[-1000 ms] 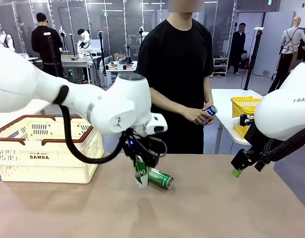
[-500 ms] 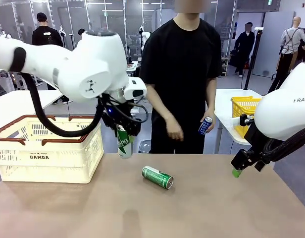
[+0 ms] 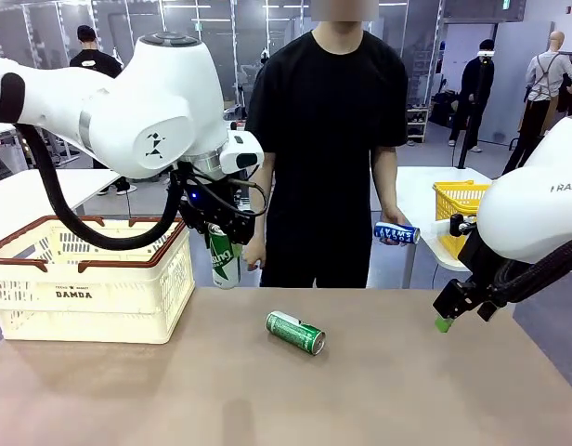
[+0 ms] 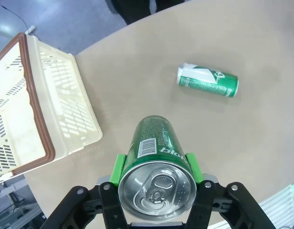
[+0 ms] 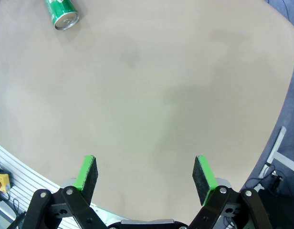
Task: Place the drinks into the Shopping basket.
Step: Pick up one drink and place it into the Shopping basket.
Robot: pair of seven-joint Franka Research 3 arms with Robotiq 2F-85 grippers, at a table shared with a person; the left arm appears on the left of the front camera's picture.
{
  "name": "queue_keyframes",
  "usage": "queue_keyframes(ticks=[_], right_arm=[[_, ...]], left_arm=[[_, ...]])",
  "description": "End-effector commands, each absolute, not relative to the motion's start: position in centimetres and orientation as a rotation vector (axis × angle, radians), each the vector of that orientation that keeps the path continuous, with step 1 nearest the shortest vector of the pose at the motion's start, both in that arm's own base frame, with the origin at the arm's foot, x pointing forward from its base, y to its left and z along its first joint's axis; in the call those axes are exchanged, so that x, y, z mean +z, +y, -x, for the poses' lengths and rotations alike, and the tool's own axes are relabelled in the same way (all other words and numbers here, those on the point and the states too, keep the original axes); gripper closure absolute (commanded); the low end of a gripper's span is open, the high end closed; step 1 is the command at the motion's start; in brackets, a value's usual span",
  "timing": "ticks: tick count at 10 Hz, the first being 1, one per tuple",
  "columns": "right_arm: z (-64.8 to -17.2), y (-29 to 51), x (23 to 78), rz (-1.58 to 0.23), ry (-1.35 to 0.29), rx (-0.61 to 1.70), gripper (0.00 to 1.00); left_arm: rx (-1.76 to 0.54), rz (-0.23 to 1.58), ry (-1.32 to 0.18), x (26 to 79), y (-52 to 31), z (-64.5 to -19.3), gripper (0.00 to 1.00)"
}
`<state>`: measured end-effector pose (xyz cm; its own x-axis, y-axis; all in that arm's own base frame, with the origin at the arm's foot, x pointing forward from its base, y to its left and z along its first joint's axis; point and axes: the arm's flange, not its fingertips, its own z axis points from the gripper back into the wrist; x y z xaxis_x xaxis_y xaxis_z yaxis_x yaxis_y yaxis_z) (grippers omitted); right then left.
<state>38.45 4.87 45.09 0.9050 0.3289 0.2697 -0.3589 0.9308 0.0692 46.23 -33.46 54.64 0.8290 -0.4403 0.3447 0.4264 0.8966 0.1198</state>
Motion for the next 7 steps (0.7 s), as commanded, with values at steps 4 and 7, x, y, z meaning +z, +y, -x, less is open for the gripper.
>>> queue_keyframes(ticks=[4, 7], right_arm=[[-38.50, 4.65, 45.21, -0.124, -0.255, 0.370, 0.00], [-38.50, 4.65, 45.21, -0.124, -0.255, 0.370, 0.00]], left_arm=[[-0.464, -0.041, -0.388, 54.91, -33.47, -46.31, 1.00], [-0.485, -0.005, -0.354, 55.37, -33.54, -46.22, 0.42]])
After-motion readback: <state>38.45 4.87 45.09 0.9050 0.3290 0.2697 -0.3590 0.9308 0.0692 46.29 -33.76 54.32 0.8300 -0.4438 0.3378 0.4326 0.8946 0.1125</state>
